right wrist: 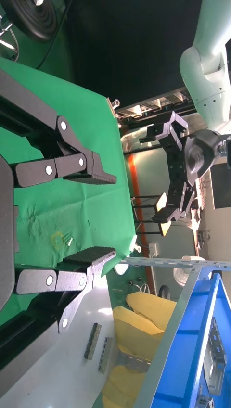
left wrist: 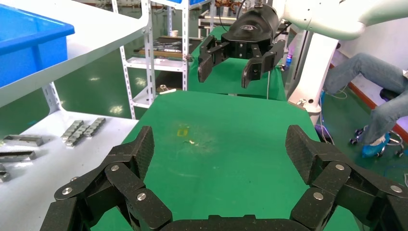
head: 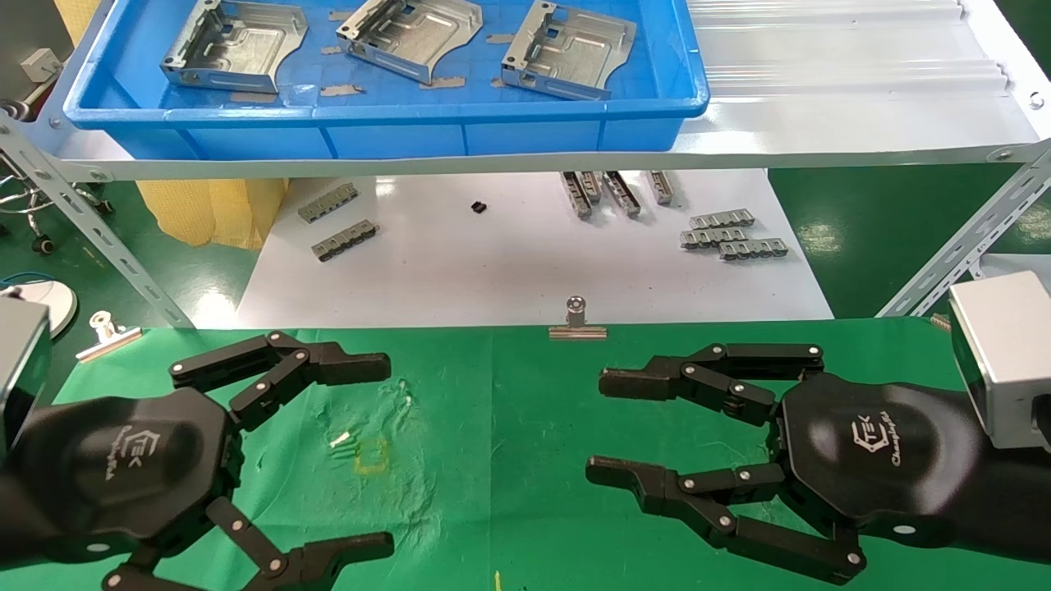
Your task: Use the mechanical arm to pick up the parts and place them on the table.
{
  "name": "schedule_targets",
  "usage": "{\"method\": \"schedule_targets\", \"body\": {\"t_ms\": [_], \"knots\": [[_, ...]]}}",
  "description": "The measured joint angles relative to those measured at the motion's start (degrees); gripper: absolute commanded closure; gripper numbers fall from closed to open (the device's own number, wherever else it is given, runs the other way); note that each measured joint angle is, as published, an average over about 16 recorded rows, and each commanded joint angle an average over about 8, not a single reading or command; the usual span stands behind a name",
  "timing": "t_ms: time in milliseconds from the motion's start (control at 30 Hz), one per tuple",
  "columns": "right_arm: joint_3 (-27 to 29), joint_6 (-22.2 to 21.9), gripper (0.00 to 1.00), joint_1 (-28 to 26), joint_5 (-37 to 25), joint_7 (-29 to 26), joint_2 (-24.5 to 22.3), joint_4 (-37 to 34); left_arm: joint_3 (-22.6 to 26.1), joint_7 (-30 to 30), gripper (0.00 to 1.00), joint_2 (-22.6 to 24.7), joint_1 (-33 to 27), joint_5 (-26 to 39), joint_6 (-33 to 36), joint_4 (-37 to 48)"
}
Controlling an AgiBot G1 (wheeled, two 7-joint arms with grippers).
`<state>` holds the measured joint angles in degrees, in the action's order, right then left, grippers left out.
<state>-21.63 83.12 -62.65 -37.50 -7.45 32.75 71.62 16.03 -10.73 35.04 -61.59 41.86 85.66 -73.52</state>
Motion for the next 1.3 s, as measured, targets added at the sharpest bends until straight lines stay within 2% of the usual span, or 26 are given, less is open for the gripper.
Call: {"method": "schedule_targets", "body": {"t_ms": [633, 900, 1300], "knots": [[0.0, 0.0, 0.01, 0.0, 0.0, 0.0, 0.0, 0.0, 0.0, 0.0, 0.0, 0.0, 0.0, 0.0, 0.0, 0.0], [0.0, 0.0, 1.0, 0.0, 0.0, 0.0, 0.0, 0.0, 0.0, 0.0, 0.0, 0.0, 0.0, 0.0, 0.0, 0.0], [0.0, 0.0, 1.0, 0.0, 0.0, 0.0, 0.0, 0.0, 0.0, 0.0, 0.0, 0.0, 0.0, 0.0, 0.0, 0.0]]}}
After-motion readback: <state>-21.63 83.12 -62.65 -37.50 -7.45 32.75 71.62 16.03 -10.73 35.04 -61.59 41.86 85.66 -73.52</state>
